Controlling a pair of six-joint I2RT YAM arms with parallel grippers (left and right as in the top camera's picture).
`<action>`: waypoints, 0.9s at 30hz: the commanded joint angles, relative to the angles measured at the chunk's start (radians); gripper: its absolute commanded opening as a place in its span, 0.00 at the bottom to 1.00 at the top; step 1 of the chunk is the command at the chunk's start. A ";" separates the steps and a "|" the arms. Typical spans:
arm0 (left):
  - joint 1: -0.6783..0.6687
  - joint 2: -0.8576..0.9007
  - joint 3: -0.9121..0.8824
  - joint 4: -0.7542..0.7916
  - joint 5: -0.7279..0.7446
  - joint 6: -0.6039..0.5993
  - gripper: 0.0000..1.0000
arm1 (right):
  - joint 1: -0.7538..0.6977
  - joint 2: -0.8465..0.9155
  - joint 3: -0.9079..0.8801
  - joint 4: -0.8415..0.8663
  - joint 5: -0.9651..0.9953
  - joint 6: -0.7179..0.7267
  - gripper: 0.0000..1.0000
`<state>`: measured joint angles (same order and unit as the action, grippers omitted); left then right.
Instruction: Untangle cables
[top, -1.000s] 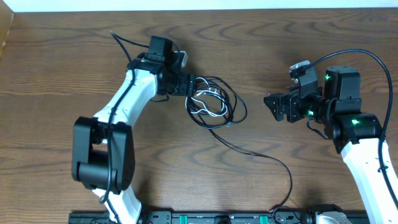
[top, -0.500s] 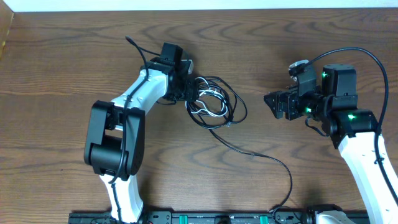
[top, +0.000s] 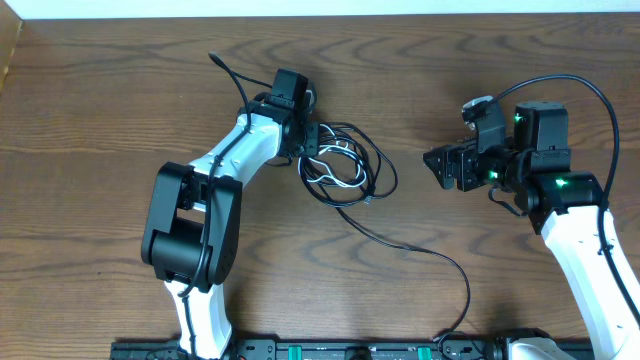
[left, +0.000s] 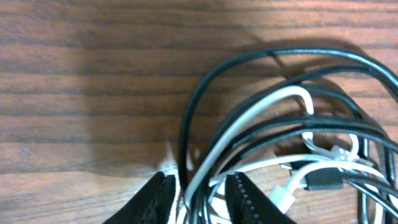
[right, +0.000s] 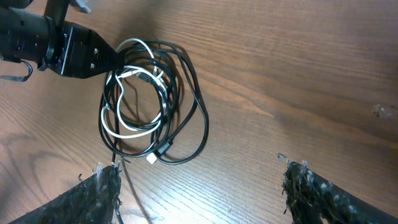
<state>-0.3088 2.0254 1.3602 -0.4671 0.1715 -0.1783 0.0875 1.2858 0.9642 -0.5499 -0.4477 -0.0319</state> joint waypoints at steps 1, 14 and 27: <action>0.002 0.020 -0.011 0.011 -0.052 -0.019 0.31 | 0.006 0.005 0.016 0.007 0.004 0.021 0.81; -0.001 0.060 -0.015 0.050 -0.087 -0.018 0.08 | 0.006 0.005 0.016 0.010 0.001 0.022 0.81; 0.003 -0.435 0.039 -0.077 0.092 0.007 0.07 | 0.149 0.016 0.016 0.268 -0.018 0.226 0.65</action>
<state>-0.3096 1.7081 1.3655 -0.5285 0.1619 -0.1829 0.2165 1.2896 0.9649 -0.3031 -0.4553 0.1173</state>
